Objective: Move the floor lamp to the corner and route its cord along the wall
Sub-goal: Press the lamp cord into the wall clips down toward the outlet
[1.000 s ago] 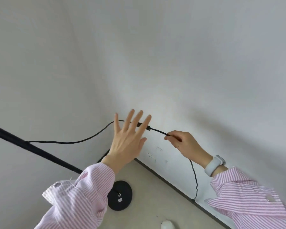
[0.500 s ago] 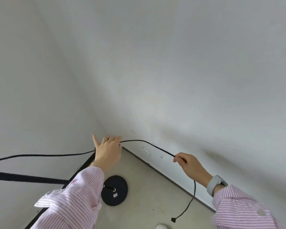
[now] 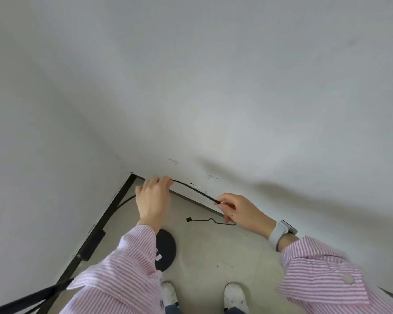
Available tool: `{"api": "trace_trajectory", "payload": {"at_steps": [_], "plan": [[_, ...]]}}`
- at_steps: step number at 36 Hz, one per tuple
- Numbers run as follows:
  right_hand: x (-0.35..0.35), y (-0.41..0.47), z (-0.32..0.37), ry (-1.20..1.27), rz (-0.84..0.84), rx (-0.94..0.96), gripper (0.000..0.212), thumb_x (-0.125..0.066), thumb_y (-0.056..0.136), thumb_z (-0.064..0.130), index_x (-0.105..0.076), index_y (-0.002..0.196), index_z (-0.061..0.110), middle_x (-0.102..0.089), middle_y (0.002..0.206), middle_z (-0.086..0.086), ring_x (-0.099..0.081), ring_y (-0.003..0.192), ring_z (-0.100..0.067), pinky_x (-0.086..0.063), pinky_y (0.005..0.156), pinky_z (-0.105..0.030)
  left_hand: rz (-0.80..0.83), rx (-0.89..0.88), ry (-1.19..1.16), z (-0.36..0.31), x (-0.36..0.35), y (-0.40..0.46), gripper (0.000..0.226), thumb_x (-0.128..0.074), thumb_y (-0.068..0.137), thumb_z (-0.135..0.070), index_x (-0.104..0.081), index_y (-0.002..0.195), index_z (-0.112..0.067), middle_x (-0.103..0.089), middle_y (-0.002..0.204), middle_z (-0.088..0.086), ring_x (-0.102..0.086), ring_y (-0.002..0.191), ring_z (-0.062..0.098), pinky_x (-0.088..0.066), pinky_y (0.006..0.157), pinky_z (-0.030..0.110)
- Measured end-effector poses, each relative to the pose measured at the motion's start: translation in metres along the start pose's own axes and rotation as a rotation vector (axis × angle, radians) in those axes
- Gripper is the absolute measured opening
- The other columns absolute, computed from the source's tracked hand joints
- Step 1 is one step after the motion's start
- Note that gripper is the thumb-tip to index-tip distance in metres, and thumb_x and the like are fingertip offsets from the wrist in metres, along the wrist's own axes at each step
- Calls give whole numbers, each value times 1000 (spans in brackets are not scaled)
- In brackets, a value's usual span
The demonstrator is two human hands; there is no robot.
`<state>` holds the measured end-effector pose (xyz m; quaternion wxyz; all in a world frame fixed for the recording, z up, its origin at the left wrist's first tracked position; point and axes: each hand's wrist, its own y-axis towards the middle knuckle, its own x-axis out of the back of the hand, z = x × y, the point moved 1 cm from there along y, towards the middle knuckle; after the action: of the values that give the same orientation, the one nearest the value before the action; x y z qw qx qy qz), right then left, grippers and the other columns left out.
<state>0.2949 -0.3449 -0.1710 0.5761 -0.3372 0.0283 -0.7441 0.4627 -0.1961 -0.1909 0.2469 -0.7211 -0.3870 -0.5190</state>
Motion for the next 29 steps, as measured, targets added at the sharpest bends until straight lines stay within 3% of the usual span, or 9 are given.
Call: {"api": "trace_trajectory", "payload": {"at_steps": [4, 7, 9, 13, 17, 23, 29], "plan": [[-18, 27, -26, -40, -75, -35, 18, -44, 93, 22, -59, 103, 20, -55, 59, 10, -54, 47, -5, -41, 53, -12, -34, 88, 57, 40, -38, 32, 21, -45, 93, -17, -64, 102, -11, -62, 86, 15, -53, 83, 32, -31, 82, 41], [-33, 55, -35, -107, -202, 20, 20, -46, 92, 22, -60, 106, 19, -61, 69, 8, -52, 50, -9, -46, 63, -29, -99, 112, 65, 58, -70, 49, 21, -47, 93, -14, -65, 100, -7, -62, 83, 19, -54, 79, 34, -33, 82, 45], [-45, 78, -40, -147, -324, 72, 19, -45, 92, 23, -60, 102, 17, -65, 77, 0, -53, 59, -16, -46, 69, -34, -159, 86, 53, 64, -93, 55, 19, -49, 91, -8, -65, 99, -5, -64, 80, 20, -55, 75, 35, -35, 81, 46], [-66, 124, -48, -201, -505, 186, 16, -44, 92, 23, -58, 96, 18, -64, 71, -2, -54, 64, -22, -46, 64, -36, -329, -42, 108, 79, -131, 64, 17, -59, 85, -5, -66, 100, -10, -67, 79, 15, -58, 68, 34, -42, 79, 48], [-80, 164, -54, -261, -622, 334, 13, -46, 92, 20, -57, 96, 14, -52, 55, 4, -47, 55, -22, -40, 57, -34, -457, -132, 228, 96, -159, 88, 26, -66, 76, 2, -66, 96, -14, -66, 70, 8, -57, 62, 29, -43, 81, 47], [-92, 200, -53, -370, -790, 532, 11, -43, 93, 16, -48, 89, 7, -56, 60, -10, -55, 56, -37, -42, 50, -41, -661, -282, 209, 105, -189, 116, 8, -54, 89, -11, -61, 94, -13, -65, 65, 0, -57, 58, 21, -31, 90, 36], [-98, 214, -61, -546, -843, 624, 12, -39, 93, 9, -48, 87, 4, -57, 62, -15, -51, 53, -38, -36, 46, -38, -804, -312, 110, 110, -194, 129, 16, -49, 92, -18, -60, 82, -12, -66, 64, 1, -59, 58, 22, -27, 93, 34]]}}
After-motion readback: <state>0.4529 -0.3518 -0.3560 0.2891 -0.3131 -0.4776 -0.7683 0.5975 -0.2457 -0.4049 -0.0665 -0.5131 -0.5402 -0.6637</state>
